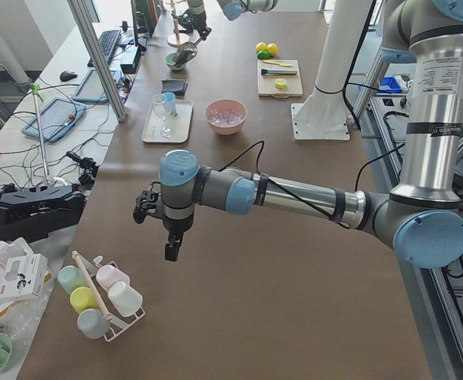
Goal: Put ice in cup with scoop
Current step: 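Lay the empty scoop back on the table near the lemons with the right gripper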
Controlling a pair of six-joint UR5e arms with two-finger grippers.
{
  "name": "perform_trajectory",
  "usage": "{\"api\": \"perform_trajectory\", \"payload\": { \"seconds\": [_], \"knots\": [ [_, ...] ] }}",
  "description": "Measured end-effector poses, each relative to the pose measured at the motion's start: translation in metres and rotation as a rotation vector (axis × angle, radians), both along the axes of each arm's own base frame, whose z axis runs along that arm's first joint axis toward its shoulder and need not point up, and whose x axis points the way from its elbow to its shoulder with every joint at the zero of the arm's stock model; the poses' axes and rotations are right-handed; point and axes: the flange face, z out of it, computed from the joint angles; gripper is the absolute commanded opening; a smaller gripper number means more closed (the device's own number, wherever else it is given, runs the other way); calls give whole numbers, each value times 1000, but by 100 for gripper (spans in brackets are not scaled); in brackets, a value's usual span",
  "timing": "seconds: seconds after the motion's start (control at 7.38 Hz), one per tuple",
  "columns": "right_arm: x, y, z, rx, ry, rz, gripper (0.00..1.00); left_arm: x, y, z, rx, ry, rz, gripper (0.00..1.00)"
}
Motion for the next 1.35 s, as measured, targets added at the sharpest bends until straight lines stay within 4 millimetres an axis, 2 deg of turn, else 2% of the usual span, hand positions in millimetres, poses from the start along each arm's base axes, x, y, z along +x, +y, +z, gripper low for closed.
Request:
{"api": "perform_trajectory", "payload": {
  "seconds": [0.27, 0.41, 0.68, 0.81, 0.95, 1.08, 1.35],
  "knots": [
    [69, 54, 84, -132, -113, 278, 0, 5, 18, 25, -57, 41, 14, 99],
    [99, 69, 125, -233, -133, 392, 0, 7, 21, 36, -80, 55, 17, 99],
    [162, 90, 230, -389, -199, 545, 0, 7, 25, 58, -124, 61, 19, 99],
    [178, 101, 282, -425, -215, 587, 0, 7, 24, 62, -133, 59, 18, 99],
    [187, 113, 323, -443, -225, 616, 0, 7, 23, 60, -132, 59, 16, 99],
    [192, 125, 351, -450, -237, 642, 0, 5, 24, 55, -127, 62, 9, 99],
    [199, 146, 381, -463, -257, 686, 0, -2, 29, 48, -137, 63, -7, 99]
  ]
}}
